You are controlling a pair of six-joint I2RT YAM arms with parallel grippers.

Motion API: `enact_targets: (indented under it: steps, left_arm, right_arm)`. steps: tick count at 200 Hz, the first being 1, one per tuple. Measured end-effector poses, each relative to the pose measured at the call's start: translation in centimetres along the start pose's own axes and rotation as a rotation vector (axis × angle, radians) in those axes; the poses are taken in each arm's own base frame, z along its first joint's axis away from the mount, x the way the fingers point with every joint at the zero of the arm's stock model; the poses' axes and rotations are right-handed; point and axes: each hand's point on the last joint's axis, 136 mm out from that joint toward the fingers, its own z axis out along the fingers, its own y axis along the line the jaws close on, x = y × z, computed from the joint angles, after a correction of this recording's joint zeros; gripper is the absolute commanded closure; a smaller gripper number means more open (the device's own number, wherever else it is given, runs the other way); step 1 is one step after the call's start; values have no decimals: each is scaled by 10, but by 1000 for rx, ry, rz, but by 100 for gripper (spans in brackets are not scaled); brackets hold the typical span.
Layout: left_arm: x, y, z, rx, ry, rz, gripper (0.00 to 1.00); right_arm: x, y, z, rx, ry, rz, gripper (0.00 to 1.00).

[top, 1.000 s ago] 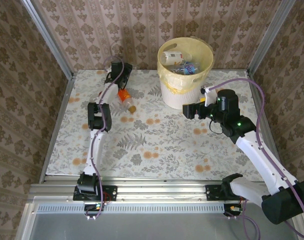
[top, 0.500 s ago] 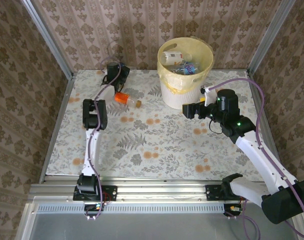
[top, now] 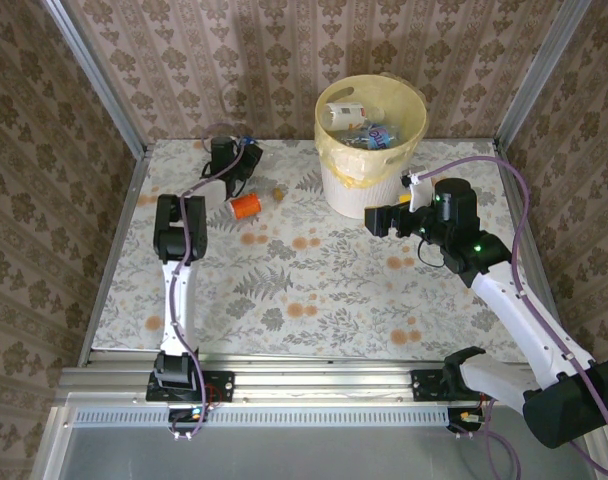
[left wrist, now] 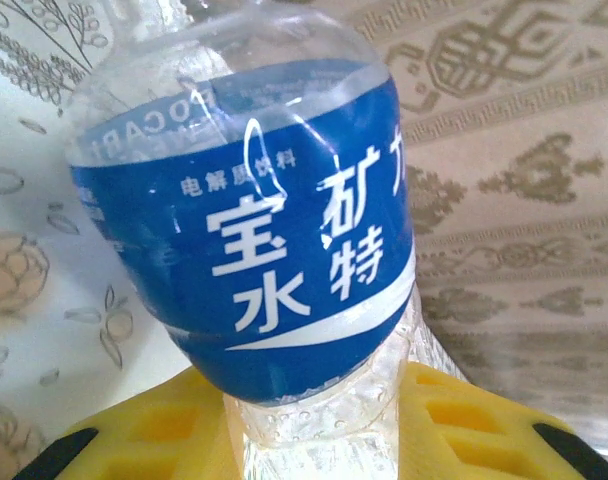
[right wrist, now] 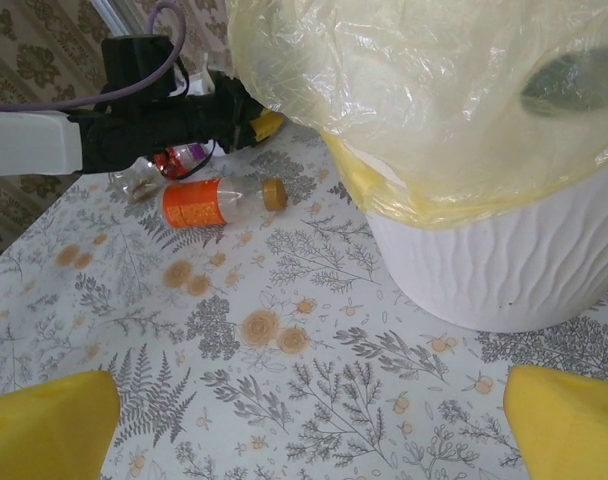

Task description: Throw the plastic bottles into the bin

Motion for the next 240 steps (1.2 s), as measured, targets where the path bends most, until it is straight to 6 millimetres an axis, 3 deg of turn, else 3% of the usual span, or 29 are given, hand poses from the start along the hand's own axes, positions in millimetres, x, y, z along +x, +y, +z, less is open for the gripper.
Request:
enact_targets:
  steps: [41,120,200,220,240]
  left_arm:
    - [10,-17,-29,52,13,69,71]
    - [0,-92,-119,252,-90,214,71]
    - [-22,-221,-251,441,-265,512,72]
    - [-19,-243,-269,469,-275,565,72]
    - [-10,-264,-273,487,-253,609,72]
  right_arm:
    - [-1,0,0,-2,-5,13,0]
    - [-4,5,-4,-11,-16,17,0]
    - [-8,12,-14,-23,-39,5,0]
    - [-9,13,-17,-22,-45,3,0]
    - [-11,15,-21,-22,-54,0,0]
